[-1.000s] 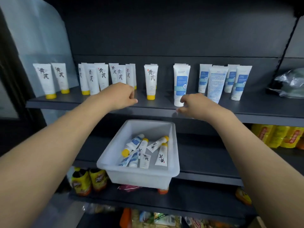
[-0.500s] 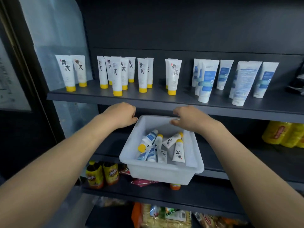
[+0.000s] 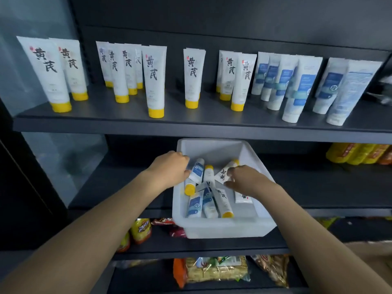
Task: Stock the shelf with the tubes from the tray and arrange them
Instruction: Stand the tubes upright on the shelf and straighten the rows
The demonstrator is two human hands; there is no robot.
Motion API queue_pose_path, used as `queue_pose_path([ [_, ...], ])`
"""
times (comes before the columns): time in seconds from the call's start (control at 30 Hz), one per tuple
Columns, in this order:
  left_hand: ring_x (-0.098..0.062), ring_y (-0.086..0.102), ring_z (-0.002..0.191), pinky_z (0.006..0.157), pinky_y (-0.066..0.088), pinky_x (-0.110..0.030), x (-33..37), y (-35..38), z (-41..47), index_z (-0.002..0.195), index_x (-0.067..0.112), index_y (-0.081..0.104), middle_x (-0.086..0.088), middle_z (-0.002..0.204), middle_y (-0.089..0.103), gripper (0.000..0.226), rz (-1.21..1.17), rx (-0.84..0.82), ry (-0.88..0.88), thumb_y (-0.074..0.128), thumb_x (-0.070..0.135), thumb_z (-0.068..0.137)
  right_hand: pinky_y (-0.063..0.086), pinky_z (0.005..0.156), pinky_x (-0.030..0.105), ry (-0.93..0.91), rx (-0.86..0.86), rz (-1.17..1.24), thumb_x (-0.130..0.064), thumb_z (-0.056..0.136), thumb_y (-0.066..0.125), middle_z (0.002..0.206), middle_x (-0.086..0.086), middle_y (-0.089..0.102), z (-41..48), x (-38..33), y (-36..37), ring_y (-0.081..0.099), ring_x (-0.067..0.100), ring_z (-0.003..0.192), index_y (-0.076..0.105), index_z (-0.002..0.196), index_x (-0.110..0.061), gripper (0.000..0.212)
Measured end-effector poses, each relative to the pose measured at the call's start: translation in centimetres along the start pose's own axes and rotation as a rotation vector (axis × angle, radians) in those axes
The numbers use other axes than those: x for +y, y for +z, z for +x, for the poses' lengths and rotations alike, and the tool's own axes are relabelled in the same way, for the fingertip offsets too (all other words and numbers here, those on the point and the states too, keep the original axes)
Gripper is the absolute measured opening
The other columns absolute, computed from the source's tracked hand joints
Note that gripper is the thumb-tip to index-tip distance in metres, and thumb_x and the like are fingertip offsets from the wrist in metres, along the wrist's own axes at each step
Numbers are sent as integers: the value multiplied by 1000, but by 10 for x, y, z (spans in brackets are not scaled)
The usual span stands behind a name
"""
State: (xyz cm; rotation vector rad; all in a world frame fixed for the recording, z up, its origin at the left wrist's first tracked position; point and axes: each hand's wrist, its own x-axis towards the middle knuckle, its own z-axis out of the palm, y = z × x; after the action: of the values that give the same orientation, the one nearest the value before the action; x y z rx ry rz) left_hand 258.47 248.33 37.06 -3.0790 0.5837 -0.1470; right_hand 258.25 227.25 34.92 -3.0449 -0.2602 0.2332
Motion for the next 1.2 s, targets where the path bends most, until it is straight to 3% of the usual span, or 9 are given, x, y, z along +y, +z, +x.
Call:
queue_pose_path([
  [0.2,-24,53,108,78,46,-34,5,30,37,116,10,52,-8,115,57,31,-41,22,77,42,30,94,37,76,28,102,-164,32,-31,92,50,120,15,57,27,12,37,53,30,113,53,117,-4,37],
  [0.4,-28,54,107,82,48,-35,6,59,73,115,8,51,-11,115,58,31,-25,-72,65,44,29,93,39,76,26,128,-275,72,-35,94,47,118,13,61,60,24,64,58,27,109,56,116,-4,40],
  [0.57,-29,56,108,87,49,-36,8,86,99,116,8,54,-11,120,58,36,-147,-165,-9,49,34,91,41,75,28,206,-392,177,-41,86,61,114,13,65,86,29,91,61,27,100,57,115,-1,49],
  [0.67,-27,58,102,81,48,-33,10,97,110,114,9,55,-11,118,59,35,-193,-233,-39,49,35,91,40,71,27,301,-394,321,-42,78,71,114,11,63,93,33,99,53,21,87,53,118,-2,59],
  [0.77,-26,58,99,73,41,-30,11,105,117,107,8,55,-11,116,59,31,-221,-275,-64,49,34,91,51,61,24,413,-430,514,-33,72,79,102,10,62,100,39,103,58,20,85,51,118,-3,61],
  [0.83,-26,57,101,75,41,-30,12,108,121,107,9,55,-11,120,57,30,-248,-290,-94,49,33,91,58,73,30,449,-438,621,-27,72,80,107,11,63,101,43,102,64,24,95,49,120,-4,62],
  [0.9,-25,57,103,76,41,-29,14,111,126,108,8,56,-12,121,57,31,-276,-309,-128,50,32,91,55,89,36,430,-425,627,-24,73,79,120,12,61,99,48,99,62,26,108,46,125,-7,64],
  [1.0,-26,57,104,75,39,-27,18,118,132,108,5,57,-13,120,59,31,-306,-337,-185,52,30,90,52,94,37,443,-421,676,-22,72,79,123,10,60,98,60,99,60,26,112,46,125,-13,62],
  [1.2,-22,58,90,76,44,-28,20,137,140,96,4,61,-12,107,64,30,-356,-406,-234,56,33,88,53,62,21,477,-493,1031,-11,73,77,91,2,69,91,93,94,64,13,80,59,100,-10,33],
])
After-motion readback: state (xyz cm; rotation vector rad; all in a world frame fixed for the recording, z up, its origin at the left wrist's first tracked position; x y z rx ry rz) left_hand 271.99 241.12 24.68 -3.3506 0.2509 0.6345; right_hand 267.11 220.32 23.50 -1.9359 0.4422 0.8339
